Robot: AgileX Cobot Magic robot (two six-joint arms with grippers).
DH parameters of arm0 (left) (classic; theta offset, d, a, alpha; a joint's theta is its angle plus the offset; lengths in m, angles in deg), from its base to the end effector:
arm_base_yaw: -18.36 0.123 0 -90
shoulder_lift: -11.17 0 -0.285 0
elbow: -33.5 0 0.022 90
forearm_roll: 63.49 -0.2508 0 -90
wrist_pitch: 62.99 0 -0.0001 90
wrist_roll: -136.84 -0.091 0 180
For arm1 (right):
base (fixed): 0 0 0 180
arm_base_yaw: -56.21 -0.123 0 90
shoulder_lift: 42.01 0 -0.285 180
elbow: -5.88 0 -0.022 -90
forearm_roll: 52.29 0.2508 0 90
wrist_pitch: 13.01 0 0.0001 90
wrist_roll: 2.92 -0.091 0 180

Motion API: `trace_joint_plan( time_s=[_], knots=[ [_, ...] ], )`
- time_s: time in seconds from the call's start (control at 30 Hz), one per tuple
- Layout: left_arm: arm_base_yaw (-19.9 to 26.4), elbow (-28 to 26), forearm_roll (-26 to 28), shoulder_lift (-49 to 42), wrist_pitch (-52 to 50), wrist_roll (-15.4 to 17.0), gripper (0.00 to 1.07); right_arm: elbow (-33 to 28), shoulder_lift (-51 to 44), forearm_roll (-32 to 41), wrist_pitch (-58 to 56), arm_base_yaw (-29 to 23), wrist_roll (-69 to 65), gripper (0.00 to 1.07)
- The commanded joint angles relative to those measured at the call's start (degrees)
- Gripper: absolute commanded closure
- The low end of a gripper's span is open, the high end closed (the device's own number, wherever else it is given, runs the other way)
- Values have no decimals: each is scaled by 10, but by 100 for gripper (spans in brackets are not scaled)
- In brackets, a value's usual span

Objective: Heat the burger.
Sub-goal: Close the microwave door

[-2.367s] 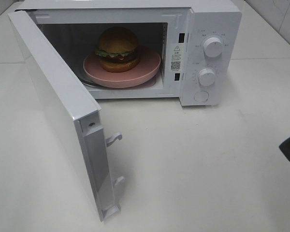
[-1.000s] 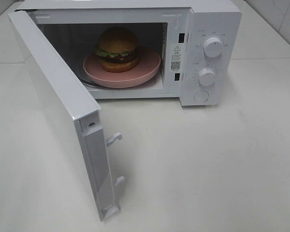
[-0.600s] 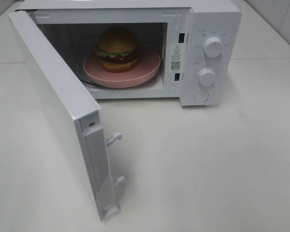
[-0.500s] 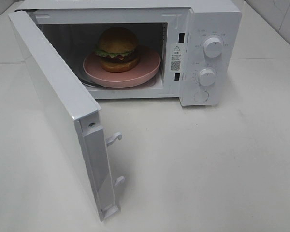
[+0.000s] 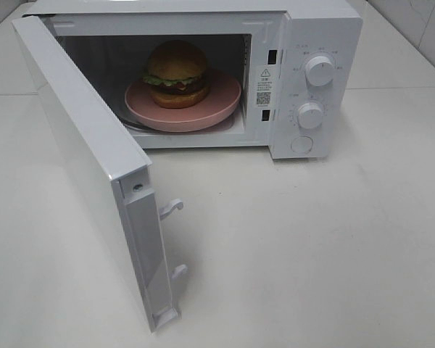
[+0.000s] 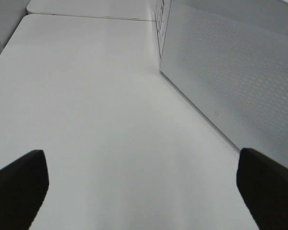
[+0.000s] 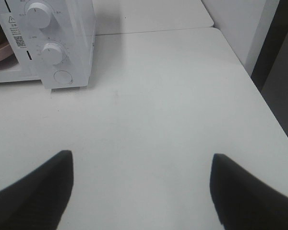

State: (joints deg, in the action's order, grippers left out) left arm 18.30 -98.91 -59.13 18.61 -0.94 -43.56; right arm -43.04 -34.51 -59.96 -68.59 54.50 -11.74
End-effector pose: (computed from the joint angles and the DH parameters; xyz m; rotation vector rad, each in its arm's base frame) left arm -0.0089 -0.0061 0.2804 0.0138 2.0421 -0.0873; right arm -0.0015 -0.0101 0.2836 0.1197 1.9446 -0.0363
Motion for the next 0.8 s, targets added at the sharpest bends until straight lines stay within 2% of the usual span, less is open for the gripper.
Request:
trace_joint_plan(
  time_s=[0.03, 0.3, 0.43, 0.8],
  knots=[
    [-3, 0, 3, -9, -8, 4, 6, -2, -14, 3, 5, 3, -2, 32],
    [-3, 0, 3, -9, -8, 4, 6, -2, -14, 3, 5, 3, -2, 32],
    [-3, 0, -24, -9, -8, 4, 6, -2, -14, 3, 5, 3, -2, 32],
    [-3, 0, -23, 1, -8, 4, 6, -2, -14, 3, 5, 3, -2, 32]
  ],
)
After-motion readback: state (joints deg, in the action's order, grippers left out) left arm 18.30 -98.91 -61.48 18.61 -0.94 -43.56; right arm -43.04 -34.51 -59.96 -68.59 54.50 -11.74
